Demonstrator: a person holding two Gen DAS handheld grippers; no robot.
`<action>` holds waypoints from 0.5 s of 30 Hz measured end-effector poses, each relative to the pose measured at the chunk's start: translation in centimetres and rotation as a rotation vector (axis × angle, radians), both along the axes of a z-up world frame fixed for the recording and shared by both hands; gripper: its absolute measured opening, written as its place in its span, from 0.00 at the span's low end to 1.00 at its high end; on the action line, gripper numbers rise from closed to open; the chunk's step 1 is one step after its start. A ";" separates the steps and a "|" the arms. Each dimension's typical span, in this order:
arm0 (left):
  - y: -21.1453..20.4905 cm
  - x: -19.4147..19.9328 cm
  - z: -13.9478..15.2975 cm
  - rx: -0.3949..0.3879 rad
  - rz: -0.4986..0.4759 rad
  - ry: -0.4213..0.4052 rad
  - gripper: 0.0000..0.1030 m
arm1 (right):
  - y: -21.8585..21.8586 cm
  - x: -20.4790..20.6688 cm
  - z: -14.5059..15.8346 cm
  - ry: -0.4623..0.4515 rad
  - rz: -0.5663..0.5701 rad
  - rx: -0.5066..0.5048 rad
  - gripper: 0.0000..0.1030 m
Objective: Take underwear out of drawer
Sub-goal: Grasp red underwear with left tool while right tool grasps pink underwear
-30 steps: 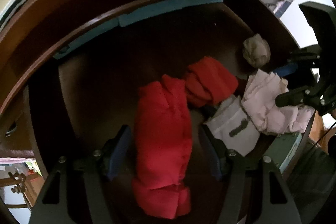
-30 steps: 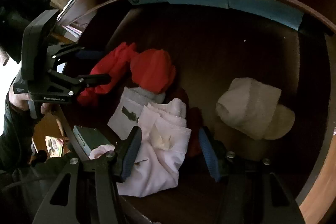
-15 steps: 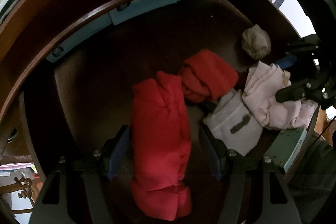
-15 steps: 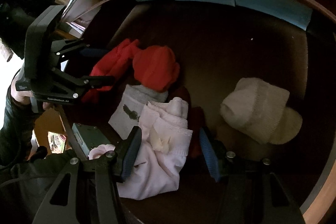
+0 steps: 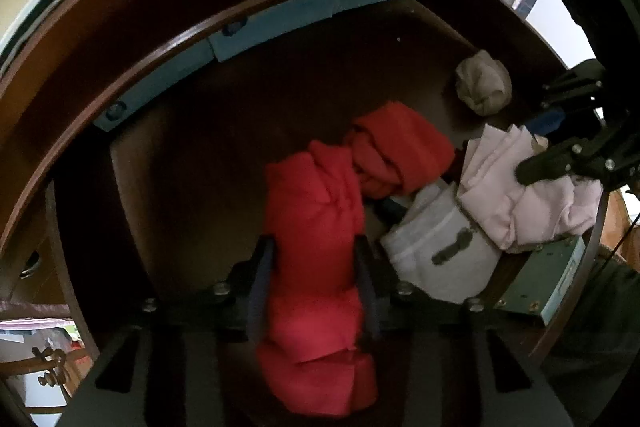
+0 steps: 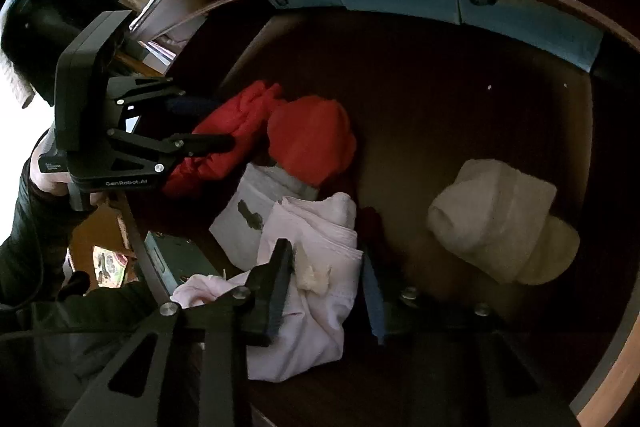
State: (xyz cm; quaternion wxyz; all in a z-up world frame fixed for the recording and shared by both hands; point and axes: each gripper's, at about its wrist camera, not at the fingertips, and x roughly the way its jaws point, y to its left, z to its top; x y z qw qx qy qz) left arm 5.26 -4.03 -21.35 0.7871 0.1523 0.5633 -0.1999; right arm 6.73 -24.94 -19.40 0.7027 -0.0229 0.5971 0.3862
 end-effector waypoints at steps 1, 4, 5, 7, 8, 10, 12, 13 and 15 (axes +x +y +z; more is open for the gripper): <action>0.0 -0.1 0.1 -0.003 0.002 -0.006 0.34 | 0.0 0.0 0.0 -0.006 0.002 -0.001 0.33; 0.6 -0.2 0.6 -0.027 0.012 -0.020 0.32 | 0.1 -0.1 0.2 -0.028 0.006 0.000 0.32; 0.9 -0.3 0.7 -0.033 0.017 -0.023 0.32 | 0.0 -0.1 0.3 -0.032 0.006 0.003 0.31; 1.1 -0.4 0.9 -0.042 0.024 -0.032 0.31 | 0.0 -0.1 0.3 -0.036 0.005 0.008 0.31; 1.2 -0.4 1.0 -0.044 0.027 -0.037 0.31 | -0.1 -0.1 0.3 -0.038 0.003 0.009 0.31; 1.2 -0.6 1.1 -0.041 0.029 -0.052 0.31 | -0.2 -0.2 0.4 -0.048 0.004 0.012 0.30; 1.2 -0.7 1.2 -0.035 0.028 -0.066 0.31 | -0.2 -0.3 0.5 -0.061 0.004 0.014 0.29; 1.2 -0.9 1.3 -0.028 0.030 -0.079 0.30 | -0.2 -0.4 0.5 -0.066 0.005 0.017 0.29; 1.1 -1.1 1.5 -0.013 0.031 -0.108 0.30 | -0.4 -0.4 0.6 -0.071 0.000 0.023 0.28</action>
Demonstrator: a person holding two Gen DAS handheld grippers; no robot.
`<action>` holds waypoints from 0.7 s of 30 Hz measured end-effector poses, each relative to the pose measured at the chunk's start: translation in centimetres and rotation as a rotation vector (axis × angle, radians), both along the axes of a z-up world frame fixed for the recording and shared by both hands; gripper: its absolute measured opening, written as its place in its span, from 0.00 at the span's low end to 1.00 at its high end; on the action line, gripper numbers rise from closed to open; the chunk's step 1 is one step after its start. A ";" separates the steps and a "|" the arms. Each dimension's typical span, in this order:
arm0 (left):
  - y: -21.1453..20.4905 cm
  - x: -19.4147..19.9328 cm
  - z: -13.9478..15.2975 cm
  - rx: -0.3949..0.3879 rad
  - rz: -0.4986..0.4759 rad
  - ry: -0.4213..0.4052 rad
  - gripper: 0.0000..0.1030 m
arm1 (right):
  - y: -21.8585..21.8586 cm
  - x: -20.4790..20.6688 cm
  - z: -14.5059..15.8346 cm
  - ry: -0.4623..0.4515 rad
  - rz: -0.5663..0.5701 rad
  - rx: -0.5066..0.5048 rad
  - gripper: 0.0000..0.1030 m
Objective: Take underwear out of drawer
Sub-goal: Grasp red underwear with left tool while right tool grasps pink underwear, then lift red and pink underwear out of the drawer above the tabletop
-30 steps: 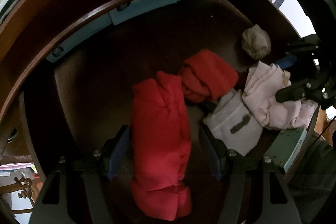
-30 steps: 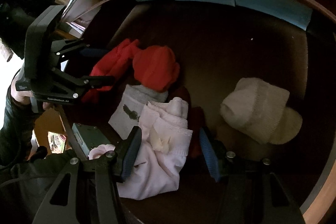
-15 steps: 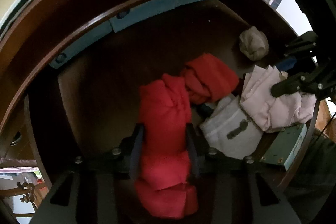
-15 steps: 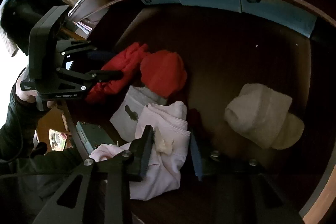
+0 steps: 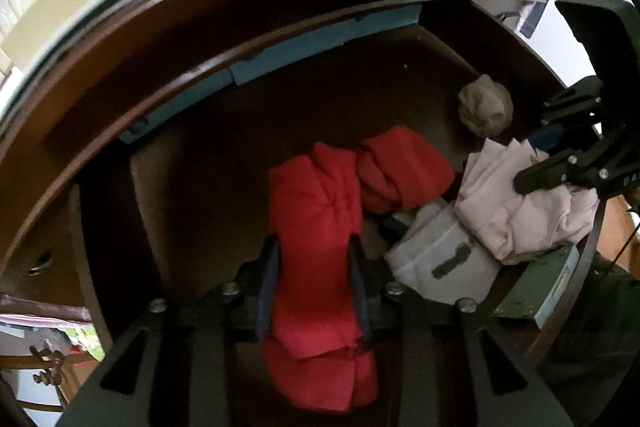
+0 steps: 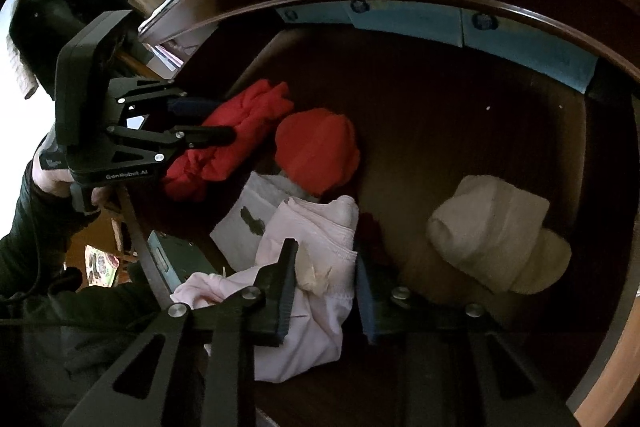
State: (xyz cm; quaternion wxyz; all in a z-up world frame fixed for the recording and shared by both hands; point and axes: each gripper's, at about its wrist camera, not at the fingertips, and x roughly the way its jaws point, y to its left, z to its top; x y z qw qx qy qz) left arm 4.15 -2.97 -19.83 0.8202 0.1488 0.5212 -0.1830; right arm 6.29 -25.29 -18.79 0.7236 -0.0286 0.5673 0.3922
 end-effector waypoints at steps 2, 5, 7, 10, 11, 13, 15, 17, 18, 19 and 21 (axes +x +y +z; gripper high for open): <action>0.0 -0.3 0.3 0.006 0.008 -0.031 0.29 | -0.1 0.0 0.1 -0.005 -0.002 0.012 0.25; 0.1 -0.5 0.5 -0.003 0.023 -0.054 0.29 | -0.3 0.0 0.2 -0.008 -0.005 0.019 0.24; 0.5 -0.8 0.7 -0.014 0.033 -0.068 0.28 | -0.2 -0.1 0.2 -0.012 0.001 0.013 0.24; 0.9 -0.9 1.1 -0.027 0.053 -0.090 0.27 | -0.1 -0.2 0.2 -0.012 0.003 0.005 0.23; 1.1 -0.8 1.2 -0.030 0.060 -0.097 0.27 | -0.1 -0.2 0.2 -0.014 0.003 0.005 0.23; 1.0 -0.9 1.4 -0.040 0.068 -0.111 0.27 | -0.1 -0.2 0.3 -0.018 0.000 0.010 0.21; 1.3 -1.1 1.7 -0.054 0.080 -0.133 0.27 | -0.2 -0.3 0.4 -0.026 -0.003 0.019 0.20; 1.4 -1.3 1.9 -0.064 0.086 -0.150 0.27 | -0.4 -0.4 0.6 -0.041 -0.009 0.031 0.18; 1.4 -1.4 1.9 -0.066 0.089 -0.161 0.27 | -0.4 -0.5 0.6 -0.045 -0.009 0.033 0.18; 1.4 -1.4 2.0 -0.065 0.093 -0.174 0.27 | -0.4 -0.5 0.7 -0.050 -0.011 0.035 0.18; 1.4 -1.7 2.2 -0.067 0.096 -0.198 0.27 | -0.4 -0.5 0.8 -0.065 -0.013 0.039 0.17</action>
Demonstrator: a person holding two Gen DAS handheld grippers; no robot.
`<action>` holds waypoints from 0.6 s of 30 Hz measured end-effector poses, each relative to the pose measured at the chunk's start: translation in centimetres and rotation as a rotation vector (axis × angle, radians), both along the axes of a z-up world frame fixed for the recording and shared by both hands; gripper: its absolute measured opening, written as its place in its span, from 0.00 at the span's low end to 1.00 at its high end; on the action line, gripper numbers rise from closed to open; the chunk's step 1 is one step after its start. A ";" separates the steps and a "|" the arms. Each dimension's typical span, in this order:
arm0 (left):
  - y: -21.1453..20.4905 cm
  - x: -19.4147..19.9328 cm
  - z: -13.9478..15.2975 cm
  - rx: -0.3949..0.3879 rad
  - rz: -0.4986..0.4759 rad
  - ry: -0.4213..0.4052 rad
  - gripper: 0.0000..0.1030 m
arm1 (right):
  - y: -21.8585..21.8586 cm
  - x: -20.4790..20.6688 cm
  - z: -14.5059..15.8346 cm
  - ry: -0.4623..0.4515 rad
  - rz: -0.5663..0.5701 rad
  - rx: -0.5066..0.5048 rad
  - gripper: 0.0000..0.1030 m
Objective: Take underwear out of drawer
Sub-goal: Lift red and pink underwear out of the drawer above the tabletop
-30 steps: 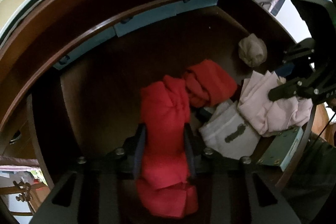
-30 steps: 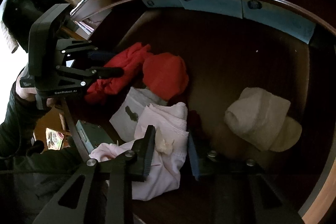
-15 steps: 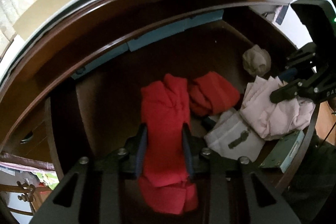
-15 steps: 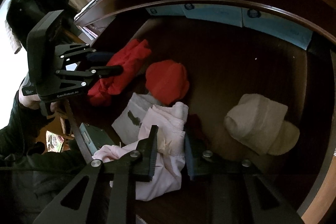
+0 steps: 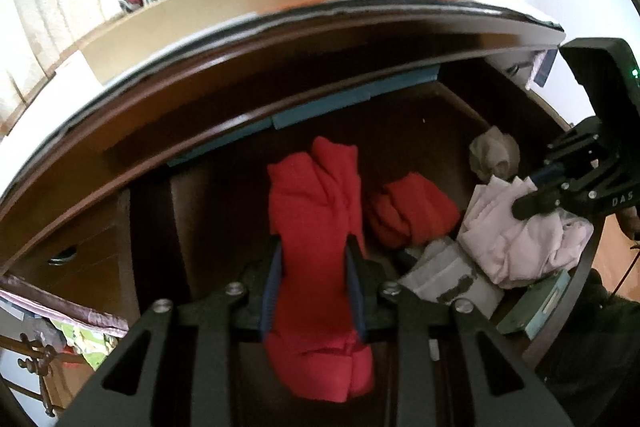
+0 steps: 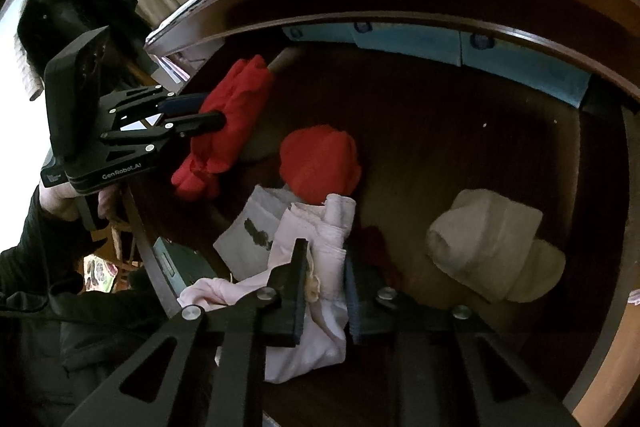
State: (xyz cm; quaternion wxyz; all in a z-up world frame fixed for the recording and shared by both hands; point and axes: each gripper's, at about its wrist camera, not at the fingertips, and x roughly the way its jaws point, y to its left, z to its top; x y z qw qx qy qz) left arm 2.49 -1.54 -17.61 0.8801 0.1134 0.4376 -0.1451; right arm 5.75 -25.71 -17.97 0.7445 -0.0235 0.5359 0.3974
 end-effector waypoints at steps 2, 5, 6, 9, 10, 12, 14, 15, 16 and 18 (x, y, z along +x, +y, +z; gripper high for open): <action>0.1 -0.2 0.2 0.003 0.014 -0.021 0.26 | -0.1 -0.2 0.2 -0.017 -0.001 0.007 0.17; 0.2 -0.5 0.5 -0.002 0.028 -0.053 0.26 | -0.2 -0.4 0.5 -0.041 -0.009 0.018 0.17; 0.3 -0.6 0.5 -0.006 0.033 -0.058 0.26 | -0.2 -0.4 0.6 -0.048 -0.010 0.020 0.17; 0.6 -0.8 0.8 -0.016 0.049 -0.085 0.26 | -0.3 -0.7 0.9 -0.081 -0.013 0.028 0.17; 0.7 -0.9 0.9 -0.017 0.054 -0.095 0.26 | -0.3 -0.7 1.0 -0.091 -0.015 0.033 0.16; 0.8 -1.1 1.1 -0.028 0.068 -0.113 0.26 | -0.5 -0.8 1.3 -0.111 -0.025 0.047 0.17; 1.0 -1.3 1.2 -0.040 0.080 -0.127 0.25 | -0.8 -1.0 1.4 -0.128 -0.033 0.060 0.16; 1.1 -1.4 1.3 -0.047 0.088 -0.136 0.25 | -0.9 -1.1 1.6 -0.139 -0.037 0.066 0.16; 1.3 -1.4 1.4 -0.053 0.094 -0.144 0.25 | -1.0 -1.2 1.7 -0.151 -0.041 0.072 0.16; 1.4 -1.6 1.4 -0.058 0.100 -0.151 0.25 | -1.1 -1.3 1.9 -0.157 -0.046 0.080 0.16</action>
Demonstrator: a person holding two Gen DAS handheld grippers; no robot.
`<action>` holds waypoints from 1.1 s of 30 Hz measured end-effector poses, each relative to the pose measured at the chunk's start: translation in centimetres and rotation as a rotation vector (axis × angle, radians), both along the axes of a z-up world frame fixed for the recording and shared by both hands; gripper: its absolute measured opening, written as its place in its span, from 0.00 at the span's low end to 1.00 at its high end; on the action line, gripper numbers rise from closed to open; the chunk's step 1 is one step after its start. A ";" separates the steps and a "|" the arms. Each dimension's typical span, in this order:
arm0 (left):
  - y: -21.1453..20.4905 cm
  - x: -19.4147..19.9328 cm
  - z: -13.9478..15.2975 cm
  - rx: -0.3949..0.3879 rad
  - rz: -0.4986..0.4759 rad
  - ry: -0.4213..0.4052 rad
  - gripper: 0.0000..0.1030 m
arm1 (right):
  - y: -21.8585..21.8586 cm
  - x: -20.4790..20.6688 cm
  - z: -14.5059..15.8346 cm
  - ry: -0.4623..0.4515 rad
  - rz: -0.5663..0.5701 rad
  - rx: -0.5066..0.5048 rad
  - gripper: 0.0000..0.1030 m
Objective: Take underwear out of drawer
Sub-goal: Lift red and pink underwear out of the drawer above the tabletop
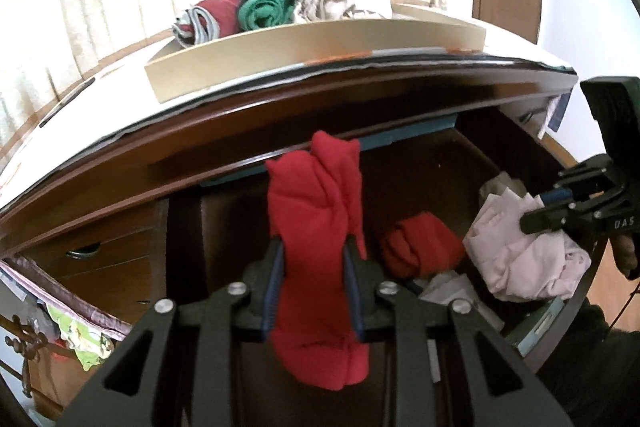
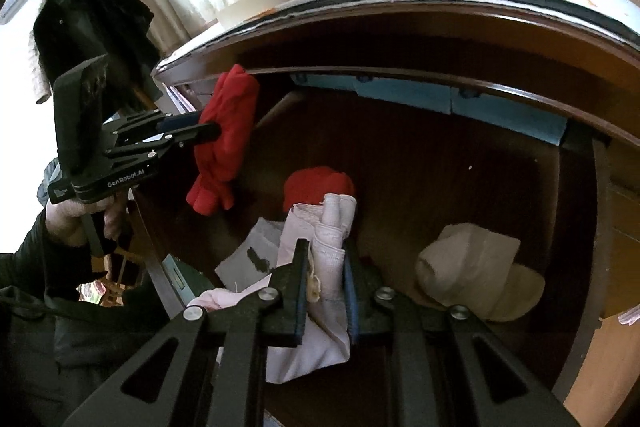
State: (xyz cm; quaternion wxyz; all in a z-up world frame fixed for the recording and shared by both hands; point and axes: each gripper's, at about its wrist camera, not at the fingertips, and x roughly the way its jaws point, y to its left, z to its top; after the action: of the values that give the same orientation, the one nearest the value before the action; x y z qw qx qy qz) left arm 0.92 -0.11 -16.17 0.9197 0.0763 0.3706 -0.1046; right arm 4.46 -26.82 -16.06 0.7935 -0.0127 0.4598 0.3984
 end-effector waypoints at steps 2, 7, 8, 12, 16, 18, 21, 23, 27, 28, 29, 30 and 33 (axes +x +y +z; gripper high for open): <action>-0.1 -0.1 0.0 0.002 0.003 -0.004 0.25 | -0.1 0.0 0.1 -0.009 -0.008 0.010 0.16; -0.1 -0.4 0.0 -0.011 0.017 -0.018 0.25 | -0.1 0.0 0.3 -0.037 -0.027 0.031 0.16; 0.0 -0.4 0.1 -0.015 0.020 -0.021 0.25 | -0.1 0.0 0.3 -0.041 -0.029 0.036 0.16; 0.3 -0.6 0.2 -0.031 0.045 -0.038 0.24 | 0.2 -0.2 0.4 -0.054 -0.034 0.045 0.16; 0.6 -0.9 0.4 -0.048 0.066 -0.058 0.24 | 0.1 -0.4 0.5 -0.085 -0.035 0.042 0.16; 0.6 -0.9 0.5 -0.054 0.072 -0.065 0.23 | 0.0 -0.4 0.6 -0.088 -0.038 0.050 0.16; 0.7 -1.0 0.8 -0.064 0.077 -0.076 0.23 | 0.0 -0.4 0.8 -0.097 -0.044 0.061 0.16; 0.8 -1.0 0.9 -0.065 0.076 -0.078 0.23 | 0.0 -0.5 1.0 -0.107 -0.044 0.064 0.16; 0.8 -1.2 1.2 -0.069 0.074 -0.090 0.23 | 0.0 -0.9 1.6 -0.138 -0.041 0.066 0.16; 0.8 -1.3 1.3 -0.069 0.075 -0.097 0.23 | 0.0 -0.9 1.7 -0.146 -0.041 0.069 0.16; 0.8 -1.4 1.4 -0.068 0.077 -0.104 0.23 | 0.0 -1.0 2.0 -0.156 -0.041 0.075 0.16; 0.9 -1.5 1.5 -0.069 0.081 -0.112 0.23 | -0.1 -1.0 2.1 -0.163 -0.041 0.079 0.16; 1.1 -1.7 1.9 -0.082 0.088 -0.128 0.22 | -0.2 -1.1 2.7 -0.185 -0.043 0.092 0.16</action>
State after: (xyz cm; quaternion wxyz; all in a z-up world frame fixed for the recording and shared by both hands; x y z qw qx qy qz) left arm -0.77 0.99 -14.30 0.9476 0.0287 0.3095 -0.0742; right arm 3.33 -27.05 -13.36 0.8406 -0.0033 0.3662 0.3991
